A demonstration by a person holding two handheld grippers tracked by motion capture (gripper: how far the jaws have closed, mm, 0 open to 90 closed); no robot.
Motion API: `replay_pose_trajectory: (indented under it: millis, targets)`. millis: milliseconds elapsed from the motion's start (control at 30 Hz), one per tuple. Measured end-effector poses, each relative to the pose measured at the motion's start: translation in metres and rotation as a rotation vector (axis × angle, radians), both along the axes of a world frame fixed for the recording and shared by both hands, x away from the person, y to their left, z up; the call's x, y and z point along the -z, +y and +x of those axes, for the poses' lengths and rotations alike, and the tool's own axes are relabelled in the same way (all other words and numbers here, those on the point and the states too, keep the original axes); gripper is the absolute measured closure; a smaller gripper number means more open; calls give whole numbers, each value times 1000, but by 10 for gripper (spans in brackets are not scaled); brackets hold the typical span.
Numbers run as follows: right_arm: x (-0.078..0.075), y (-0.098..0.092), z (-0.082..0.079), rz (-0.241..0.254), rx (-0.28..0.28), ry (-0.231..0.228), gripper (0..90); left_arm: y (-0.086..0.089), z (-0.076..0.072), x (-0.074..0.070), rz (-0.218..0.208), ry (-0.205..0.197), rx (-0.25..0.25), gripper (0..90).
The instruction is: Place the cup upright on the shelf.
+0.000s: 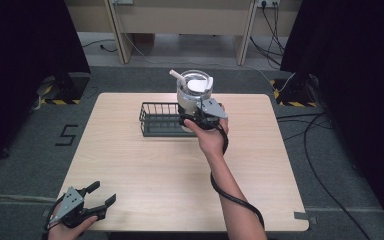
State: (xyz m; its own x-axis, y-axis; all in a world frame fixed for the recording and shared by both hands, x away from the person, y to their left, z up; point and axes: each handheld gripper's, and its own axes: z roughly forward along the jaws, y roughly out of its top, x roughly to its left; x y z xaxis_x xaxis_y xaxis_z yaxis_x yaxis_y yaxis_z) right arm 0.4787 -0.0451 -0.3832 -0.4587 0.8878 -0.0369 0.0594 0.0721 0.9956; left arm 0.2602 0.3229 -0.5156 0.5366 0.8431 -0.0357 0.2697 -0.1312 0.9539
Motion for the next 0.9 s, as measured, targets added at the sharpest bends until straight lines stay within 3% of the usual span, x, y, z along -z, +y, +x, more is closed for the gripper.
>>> replay_pose_trajectory:
  millis: [600,900]
  targets:
    - [-6,19,34,7,0,18,96,1,1,1,-5,5,-10,221]
    - [0,29,53,10,18,47,96,2,1,1,-6,5,-9,220]
